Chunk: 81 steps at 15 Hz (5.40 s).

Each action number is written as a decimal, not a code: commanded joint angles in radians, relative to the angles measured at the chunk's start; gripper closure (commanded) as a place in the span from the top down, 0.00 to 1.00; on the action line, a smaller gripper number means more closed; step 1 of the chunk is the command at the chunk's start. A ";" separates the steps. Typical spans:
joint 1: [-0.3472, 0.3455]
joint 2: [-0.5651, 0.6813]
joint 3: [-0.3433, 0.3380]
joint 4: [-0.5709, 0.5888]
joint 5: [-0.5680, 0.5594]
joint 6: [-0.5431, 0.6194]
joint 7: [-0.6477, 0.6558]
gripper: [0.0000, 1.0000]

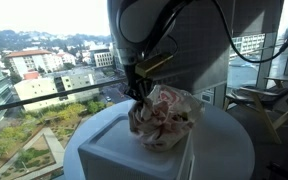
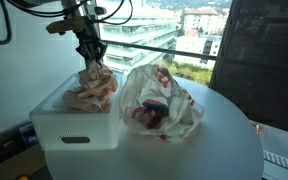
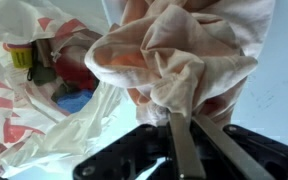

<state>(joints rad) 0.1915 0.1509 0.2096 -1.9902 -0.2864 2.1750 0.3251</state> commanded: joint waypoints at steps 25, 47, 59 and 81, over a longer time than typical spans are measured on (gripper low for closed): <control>-0.048 -0.241 -0.046 -0.191 0.059 -0.009 0.135 1.00; -0.146 0.164 -0.292 -0.118 0.193 0.416 0.355 1.00; -0.181 0.460 -0.280 0.149 0.441 0.462 0.174 1.00; -0.177 0.493 -0.288 0.194 0.473 0.215 0.142 0.09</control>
<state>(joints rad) 0.0078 0.6715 -0.0641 -1.7932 0.1918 2.4664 0.4804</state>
